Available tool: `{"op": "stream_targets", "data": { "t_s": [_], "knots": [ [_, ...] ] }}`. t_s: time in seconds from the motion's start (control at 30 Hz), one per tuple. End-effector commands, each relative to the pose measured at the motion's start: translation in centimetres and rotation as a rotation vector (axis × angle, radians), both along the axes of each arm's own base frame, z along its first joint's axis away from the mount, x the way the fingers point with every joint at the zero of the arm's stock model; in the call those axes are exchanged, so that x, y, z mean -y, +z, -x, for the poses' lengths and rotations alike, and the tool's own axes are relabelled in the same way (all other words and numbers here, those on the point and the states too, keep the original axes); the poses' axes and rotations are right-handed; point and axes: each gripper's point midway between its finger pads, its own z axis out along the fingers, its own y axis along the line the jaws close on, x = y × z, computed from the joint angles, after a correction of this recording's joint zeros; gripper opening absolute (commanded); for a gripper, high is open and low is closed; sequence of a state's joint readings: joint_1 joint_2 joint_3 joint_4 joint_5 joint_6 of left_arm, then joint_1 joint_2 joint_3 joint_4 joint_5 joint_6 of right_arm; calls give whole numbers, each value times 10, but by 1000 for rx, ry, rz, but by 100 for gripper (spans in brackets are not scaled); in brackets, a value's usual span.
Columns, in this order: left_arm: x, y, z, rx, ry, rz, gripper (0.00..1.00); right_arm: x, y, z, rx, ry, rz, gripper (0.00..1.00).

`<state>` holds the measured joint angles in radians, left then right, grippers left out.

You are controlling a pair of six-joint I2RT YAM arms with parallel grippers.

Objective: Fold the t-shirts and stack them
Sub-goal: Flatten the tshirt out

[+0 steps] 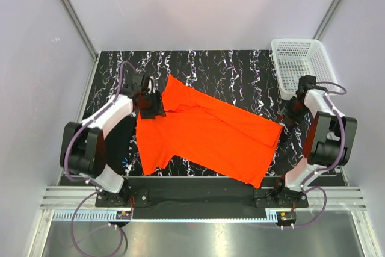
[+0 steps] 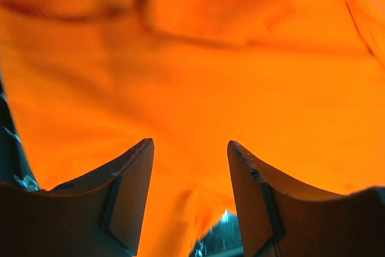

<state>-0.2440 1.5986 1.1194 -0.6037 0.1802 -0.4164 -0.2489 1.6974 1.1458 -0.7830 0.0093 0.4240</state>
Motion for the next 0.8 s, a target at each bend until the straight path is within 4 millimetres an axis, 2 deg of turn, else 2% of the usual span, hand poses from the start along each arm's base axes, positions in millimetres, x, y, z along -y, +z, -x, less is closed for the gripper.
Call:
{"op": "stream_targets", "data": {
  "t_s": [0.0,0.03,0.17,0.27,0.3,0.37,0.43,0.47,0.53,0.6,0.67,0.77],
  "knots": [
    [15,23,15,76,-46,52,57,1,40,-1,84,44,34,53],
    [15,20,25,69,-49,51,57,-2,44,0,96,53,30,55],
    [11,19,45,60,-13,53,63,-38,72,5,180,140,-41,60],
    [0,18,55,57,36,23,64,-81,81,12,207,246,-121,59],
    [-5,12,65,17,55,5,64,-100,81,17,196,299,-147,59],
    [-10,10,73,-13,113,2,61,-116,78,23,177,335,-193,56],
    [-15,0,87,-56,150,-8,59,-146,69,35,138,404,-263,51],
    [-17,-2,91,-67,190,-3,59,-154,63,37,120,425,-282,50],
    [-18,-7,98,-85,217,7,58,-165,48,44,71,472,-270,46],
    [-13,-7,99,-108,203,26,54,-166,39,48,43,491,-257,41],
    [-4,-2,96,-119,190,60,54,-162,29,51,14,490,-235,37],
    [-1,2,79,-114,186,46,57,-151,14,53,-15,501,-171,39]
  ]
}}
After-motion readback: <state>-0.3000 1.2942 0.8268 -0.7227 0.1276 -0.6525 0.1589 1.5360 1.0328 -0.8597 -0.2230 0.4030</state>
